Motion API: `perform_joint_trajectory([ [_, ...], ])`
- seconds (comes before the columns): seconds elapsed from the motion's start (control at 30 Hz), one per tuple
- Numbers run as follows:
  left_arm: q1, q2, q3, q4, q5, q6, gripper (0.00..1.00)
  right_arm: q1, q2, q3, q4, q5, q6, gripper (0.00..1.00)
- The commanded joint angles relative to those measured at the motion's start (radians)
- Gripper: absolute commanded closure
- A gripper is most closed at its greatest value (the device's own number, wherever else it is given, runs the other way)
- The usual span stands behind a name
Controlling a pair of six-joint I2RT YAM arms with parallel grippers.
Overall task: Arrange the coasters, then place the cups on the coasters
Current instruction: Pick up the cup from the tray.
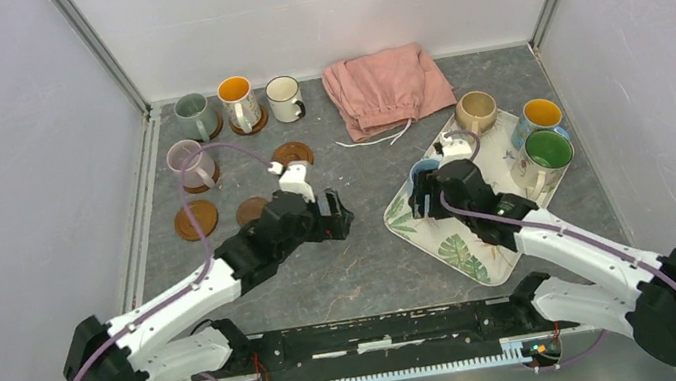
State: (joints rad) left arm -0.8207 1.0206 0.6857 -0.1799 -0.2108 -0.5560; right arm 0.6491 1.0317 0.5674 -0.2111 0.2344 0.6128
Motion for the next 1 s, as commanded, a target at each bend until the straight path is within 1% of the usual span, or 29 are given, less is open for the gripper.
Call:
perform_joint_trajectory([
  [0.0, -0.112, 0.104, 0.039, 0.118, -0.103, -0.067, 0.0, 0.003, -0.079, 0.133, -0.13, 0.176, -0.11, 0.22],
  [0.1, -0.166, 0.207, 0.083, 0.156, -0.129, -0.069, 0.0, 0.003, -0.139, 0.168, -0.204, 0.29, -0.149, 0.18],
  [0.2, -0.206, 0.315, 0.154, 0.176, -0.139, -0.051, 0.0, 0.002, -0.22, 0.177, -0.239, 0.38, -0.177, 0.16],
  [0.37, -0.267, 0.507, 0.319, 0.172, -0.15, -0.009, 0.0, 0.002, -0.316, 0.189, -0.279, 0.468, -0.211, 0.13],
  [0.53, -0.315, 0.676, 0.463, 0.158, -0.157, 0.008, 0.0, 0.003, -0.383, 0.218, -0.315, 0.481, -0.261, 0.12],
  [0.7, -0.345, 0.819, 0.602, 0.097, -0.178, -0.007, 0.02, 0.002, -0.438, 0.241, -0.355, 0.495, -0.292, 0.1],
  [0.87, -0.351, 0.887, 0.657, 0.068, -0.24, -0.031, 0.09, 0.002, -0.457, 0.241, -0.339, 0.46, -0.322, 0.1],
  [0.97, -0.351, 0.931, 0.687, 0.063, -0.286, -0.005, 0.14, 0.002, -0.448, 0.246, -0.323, 0.444, -0.336, 0.1],
])
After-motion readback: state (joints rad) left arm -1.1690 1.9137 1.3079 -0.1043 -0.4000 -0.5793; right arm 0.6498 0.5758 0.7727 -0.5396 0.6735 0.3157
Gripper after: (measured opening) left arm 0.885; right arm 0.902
